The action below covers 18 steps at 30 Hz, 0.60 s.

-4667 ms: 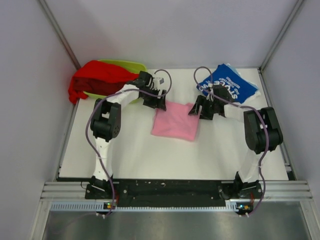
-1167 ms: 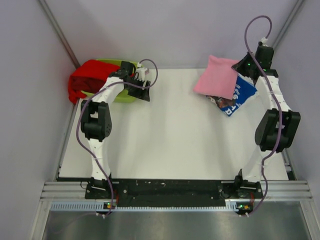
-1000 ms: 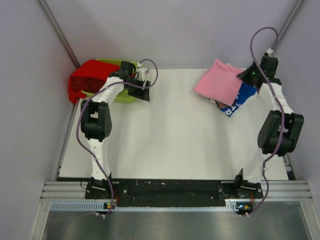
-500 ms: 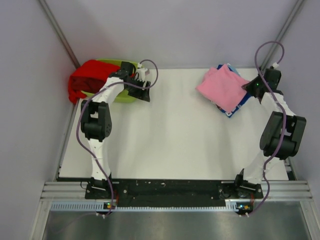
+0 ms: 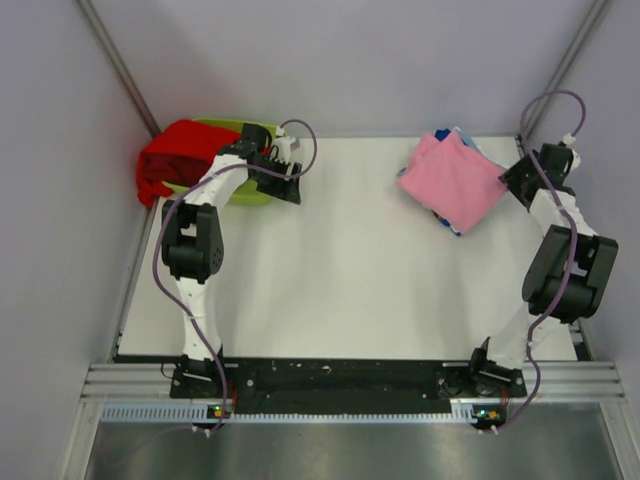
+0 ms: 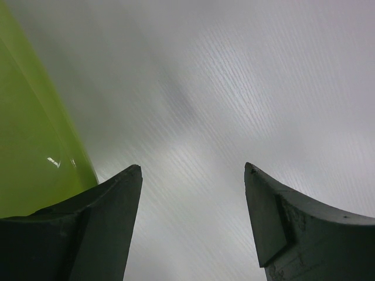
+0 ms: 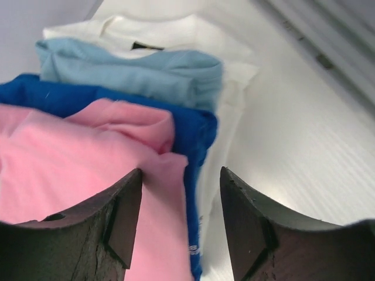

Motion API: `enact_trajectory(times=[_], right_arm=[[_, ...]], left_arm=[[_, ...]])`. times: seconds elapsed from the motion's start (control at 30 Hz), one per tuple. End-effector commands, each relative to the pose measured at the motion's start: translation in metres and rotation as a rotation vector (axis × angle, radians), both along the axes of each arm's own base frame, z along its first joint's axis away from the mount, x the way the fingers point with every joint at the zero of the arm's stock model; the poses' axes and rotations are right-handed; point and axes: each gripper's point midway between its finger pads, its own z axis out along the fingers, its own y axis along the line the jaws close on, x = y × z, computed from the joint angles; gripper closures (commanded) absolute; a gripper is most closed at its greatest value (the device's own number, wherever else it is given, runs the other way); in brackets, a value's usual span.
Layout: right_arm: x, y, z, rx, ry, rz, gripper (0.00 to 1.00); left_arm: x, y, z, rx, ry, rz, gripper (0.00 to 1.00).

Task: Fold and stack the t-shirts
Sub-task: Put the neatly folded tshirt into the corner of the board with the right arm

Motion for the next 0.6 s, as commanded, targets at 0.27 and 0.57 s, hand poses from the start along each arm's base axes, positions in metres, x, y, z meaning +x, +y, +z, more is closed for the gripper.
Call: enact_trajectory(times=[0.27, 0.57], right_arm=[[0.043, 0.004, 0.121, -0.378, -0.204, 0.257, 0.47], [0.127, 0.126, 0.094, -0.403, -0.198, 0.647, 0.47]], left_arm=[[0.0, 0.0, 0.031, 0.006, -0.086, -0.038, 0.25], [-0.011, 0.005, 0.033, 0.026, -0.085, -0.049, 0.25]])
